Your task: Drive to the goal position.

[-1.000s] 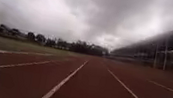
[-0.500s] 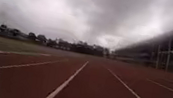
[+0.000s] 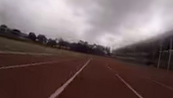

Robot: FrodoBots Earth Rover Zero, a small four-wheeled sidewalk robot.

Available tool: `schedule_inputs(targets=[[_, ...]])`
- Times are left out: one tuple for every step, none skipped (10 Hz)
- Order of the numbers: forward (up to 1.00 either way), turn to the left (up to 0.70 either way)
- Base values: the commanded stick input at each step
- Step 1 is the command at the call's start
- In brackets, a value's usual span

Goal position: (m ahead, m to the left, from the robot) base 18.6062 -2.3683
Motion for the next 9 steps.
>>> schedule_inputs(targets=[[0.7,0.0],[0.7,0.0],[0.7,0.0],[0.7,0.0],[0.7,0.0],[0.7,0.0],[0.7,0.0],[0.7,0.0],[0.7,0.0]])
